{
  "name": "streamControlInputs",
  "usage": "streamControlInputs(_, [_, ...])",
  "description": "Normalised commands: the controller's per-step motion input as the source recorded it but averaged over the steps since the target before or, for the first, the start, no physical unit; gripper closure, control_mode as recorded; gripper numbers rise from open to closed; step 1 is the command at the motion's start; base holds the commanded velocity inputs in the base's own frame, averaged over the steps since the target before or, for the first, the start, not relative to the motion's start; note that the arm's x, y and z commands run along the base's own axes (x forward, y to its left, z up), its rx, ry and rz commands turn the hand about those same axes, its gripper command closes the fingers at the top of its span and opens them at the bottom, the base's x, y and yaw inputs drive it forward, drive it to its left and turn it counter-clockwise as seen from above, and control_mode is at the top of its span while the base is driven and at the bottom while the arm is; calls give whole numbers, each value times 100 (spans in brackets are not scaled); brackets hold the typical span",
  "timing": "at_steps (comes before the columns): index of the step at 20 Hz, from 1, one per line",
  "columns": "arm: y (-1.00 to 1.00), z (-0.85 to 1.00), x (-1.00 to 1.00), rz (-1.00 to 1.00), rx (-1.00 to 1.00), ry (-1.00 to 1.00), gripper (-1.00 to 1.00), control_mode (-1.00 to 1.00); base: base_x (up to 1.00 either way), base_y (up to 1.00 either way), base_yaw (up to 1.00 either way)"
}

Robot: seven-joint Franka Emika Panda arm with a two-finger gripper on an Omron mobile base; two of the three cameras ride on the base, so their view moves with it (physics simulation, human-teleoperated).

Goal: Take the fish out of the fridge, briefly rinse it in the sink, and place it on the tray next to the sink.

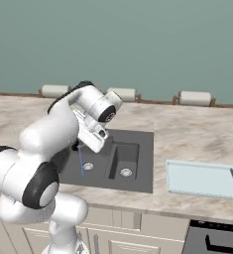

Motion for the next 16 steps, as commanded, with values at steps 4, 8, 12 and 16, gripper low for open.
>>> streamControlInputs(4, [0,87,-100,-17,-60,-12,100,-100,0,0,0])
streamControlInputs(8, [-22,65,-98,-19,-64,-9,100,-100,0,0,0])
streamControlInputs(12, [-93,37,-72,-20,-57,-4,100,-100,0,0,0])
streamControlInputs(16, [-100,30,-49,-20,-53,-2,100,-100,0,0,0])
